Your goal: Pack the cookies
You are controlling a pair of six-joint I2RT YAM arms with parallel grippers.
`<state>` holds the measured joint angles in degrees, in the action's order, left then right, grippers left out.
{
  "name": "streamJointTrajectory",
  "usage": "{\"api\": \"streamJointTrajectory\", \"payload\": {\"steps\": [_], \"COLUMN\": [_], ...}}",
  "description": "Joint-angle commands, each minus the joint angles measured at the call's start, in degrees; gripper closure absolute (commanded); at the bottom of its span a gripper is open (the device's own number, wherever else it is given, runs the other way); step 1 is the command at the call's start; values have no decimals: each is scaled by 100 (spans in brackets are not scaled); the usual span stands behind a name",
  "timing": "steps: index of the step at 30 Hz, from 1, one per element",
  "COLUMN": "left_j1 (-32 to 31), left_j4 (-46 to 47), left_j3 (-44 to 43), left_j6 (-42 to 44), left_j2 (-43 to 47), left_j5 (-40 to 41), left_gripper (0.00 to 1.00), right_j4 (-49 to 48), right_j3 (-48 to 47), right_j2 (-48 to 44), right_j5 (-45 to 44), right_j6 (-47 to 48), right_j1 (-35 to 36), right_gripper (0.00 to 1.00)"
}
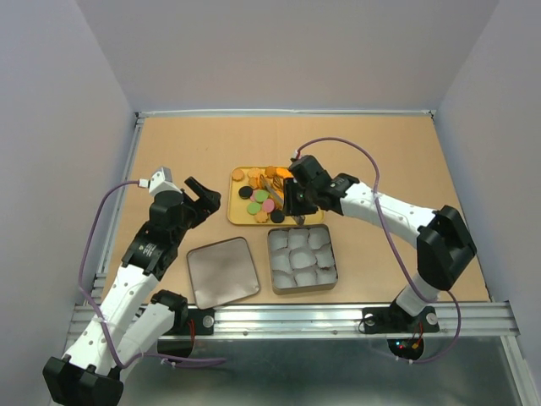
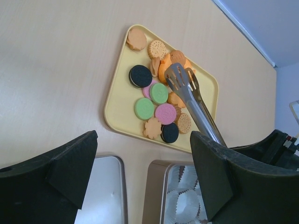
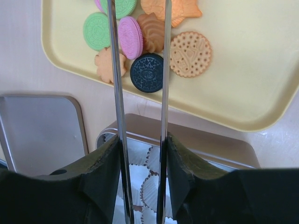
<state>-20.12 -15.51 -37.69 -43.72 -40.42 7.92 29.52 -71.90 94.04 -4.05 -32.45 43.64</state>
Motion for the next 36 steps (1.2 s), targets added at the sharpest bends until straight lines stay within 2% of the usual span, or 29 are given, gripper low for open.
{"api": "streamJointTrajectory", "payload": {"steps": [1,4,10,27,30,36], "left_j1": [26,26,34,26,26,26], "left_j4": [215,215,215,206,259,373], "left_j3": [139,131,157,8,-54,-265], "left_j6": [57,66,57,118,145,215], "left_j2": [52,43,87,35,-53,-299], "left_j5": [-19,-28,-28,7,16,-36], "left_gripper": [9,9,9,10,10,11], "right_j4": [-95,-95,-130,159,317,757], "right_j3": [167,237,440,-228,-246,-264], "right_j2": [105,167,62,-817,-966,-1457], "right_j5": [-70,36,133,-34,-139,97], "right_j6": [-113,-165,-297,-113,-25,-34], "right_j1": [48,48,48,48,48,48], "right_gripper": [55,58,70,78,82,83]}}
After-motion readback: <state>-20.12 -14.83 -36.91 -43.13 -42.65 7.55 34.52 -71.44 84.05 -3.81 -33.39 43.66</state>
